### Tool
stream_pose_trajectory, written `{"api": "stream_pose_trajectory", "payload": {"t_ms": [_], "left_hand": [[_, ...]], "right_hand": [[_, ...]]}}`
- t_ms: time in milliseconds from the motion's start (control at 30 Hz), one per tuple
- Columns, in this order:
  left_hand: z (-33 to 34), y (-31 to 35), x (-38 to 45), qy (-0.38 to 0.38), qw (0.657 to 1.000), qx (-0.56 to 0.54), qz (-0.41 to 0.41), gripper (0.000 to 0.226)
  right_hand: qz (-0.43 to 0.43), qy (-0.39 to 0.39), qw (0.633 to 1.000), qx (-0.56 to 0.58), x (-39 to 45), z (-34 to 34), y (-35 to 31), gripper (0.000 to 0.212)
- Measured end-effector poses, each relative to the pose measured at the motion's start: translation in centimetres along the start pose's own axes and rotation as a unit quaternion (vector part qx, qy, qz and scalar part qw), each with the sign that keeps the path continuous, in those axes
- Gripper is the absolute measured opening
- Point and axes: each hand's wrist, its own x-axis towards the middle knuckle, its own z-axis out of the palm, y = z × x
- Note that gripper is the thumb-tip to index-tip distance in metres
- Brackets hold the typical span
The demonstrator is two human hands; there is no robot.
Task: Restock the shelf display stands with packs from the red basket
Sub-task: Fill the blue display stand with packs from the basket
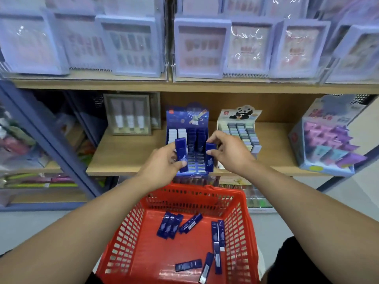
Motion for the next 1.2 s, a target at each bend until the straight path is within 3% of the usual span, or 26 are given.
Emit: {"api": "stream_pose_trajectory", "payload": {"t_ms": [233,433,533,900,1200], "left_hand": [[0.6,-0.4,2.8,0.095,0.995,0.013,-0.017,0.012],[1.0,-0.4,4.9,0.142,0.989,-0.008,-0.045,0.018],[1.1,-0.8,5.3,0.145,0.988,0.000,-0.048,0.027],[0.8,-1.3,5.5,0.117,0.991,-0.018,-0.059,0.025],[0.8,-0.5,4.9,0.117,0.992,-0.023,-0.052,0.021]], "right_hand": [[-0.007,0.094,0.991,0.091,5.0,2.8,1.1,0.017],[-0.055,0.085,0.991,0.084,6.9,5.6,2.0,0.030],[-0.068,0.079,0.992,0.066,7.2,5.9,2.6,0.031],[-0.069,0.058,0.992,0.091,7.2,5.1,3.1,0.015],[-0.090,0.113,0.989,-0.018,7.1,5.4,2.3,0.016]]}}
